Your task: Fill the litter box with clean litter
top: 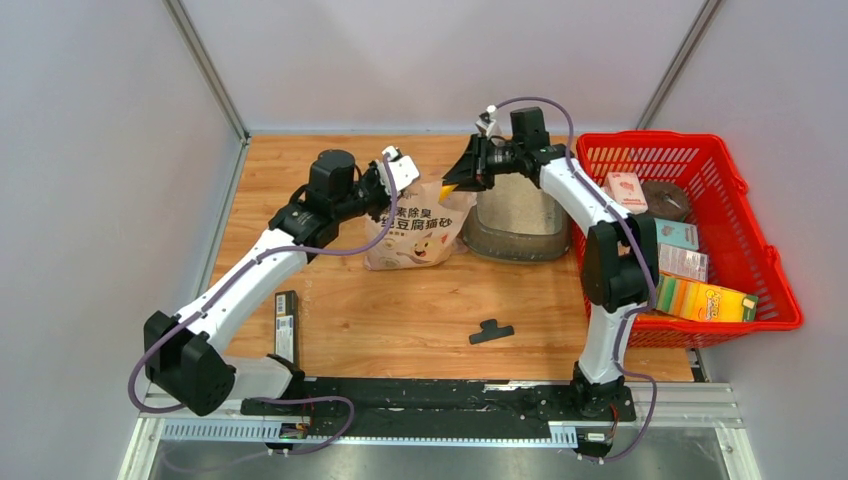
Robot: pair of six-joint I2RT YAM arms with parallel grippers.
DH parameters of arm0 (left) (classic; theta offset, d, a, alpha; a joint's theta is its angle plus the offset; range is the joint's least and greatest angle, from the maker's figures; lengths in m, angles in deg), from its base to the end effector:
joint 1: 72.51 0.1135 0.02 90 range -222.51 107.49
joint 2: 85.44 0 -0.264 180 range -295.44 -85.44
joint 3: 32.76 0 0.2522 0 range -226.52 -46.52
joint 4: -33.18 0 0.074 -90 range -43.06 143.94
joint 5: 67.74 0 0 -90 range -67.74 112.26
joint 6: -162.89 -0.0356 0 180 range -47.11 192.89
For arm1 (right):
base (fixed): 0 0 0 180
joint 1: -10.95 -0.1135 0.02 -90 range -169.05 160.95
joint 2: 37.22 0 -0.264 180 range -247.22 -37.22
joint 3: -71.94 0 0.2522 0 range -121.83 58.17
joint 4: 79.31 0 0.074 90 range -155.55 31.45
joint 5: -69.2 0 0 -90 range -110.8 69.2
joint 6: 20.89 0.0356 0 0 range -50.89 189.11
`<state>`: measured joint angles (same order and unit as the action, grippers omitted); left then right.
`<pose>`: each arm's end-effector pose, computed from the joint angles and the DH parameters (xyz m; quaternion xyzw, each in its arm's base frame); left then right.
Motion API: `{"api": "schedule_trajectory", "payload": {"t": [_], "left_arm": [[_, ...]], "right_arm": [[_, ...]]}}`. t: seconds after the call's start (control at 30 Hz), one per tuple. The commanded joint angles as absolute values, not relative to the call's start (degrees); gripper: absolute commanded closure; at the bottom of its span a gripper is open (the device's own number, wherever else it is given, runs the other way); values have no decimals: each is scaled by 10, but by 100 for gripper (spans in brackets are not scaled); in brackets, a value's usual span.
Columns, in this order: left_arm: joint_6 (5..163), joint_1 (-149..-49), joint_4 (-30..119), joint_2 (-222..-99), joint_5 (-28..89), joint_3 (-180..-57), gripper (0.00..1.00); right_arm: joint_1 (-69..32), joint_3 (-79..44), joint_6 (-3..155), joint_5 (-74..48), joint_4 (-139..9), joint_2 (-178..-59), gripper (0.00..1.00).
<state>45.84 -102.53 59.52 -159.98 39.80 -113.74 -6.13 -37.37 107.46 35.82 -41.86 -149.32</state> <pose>0.2559 -0.1602 0.3595 0.4634 0.6690 -0.1395 0.5642 0.4144 0.1584 0.2854 -0.0487 0.8218 0.5531 0.1278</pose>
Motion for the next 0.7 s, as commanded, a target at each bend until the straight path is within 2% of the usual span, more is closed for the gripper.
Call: {"api": "schedule_trajectory", "payload": {"t": [0.0, 0.5, 0.67], "left_arm": [[403, -1029, 492, -1534, 430, -1177, 100], [344, -1029, 509, -1516, 412, -1151, 100], [338, -1029, 505, -1506, 412, -1137, 100]], "right_arm": [[-34, -375, 1098, 395, -423, -1431, 100], [61, -348, 1063, 445, -415, -1408, 100], [84, -331, 1117, 450, -464, -1406, 100]]}}
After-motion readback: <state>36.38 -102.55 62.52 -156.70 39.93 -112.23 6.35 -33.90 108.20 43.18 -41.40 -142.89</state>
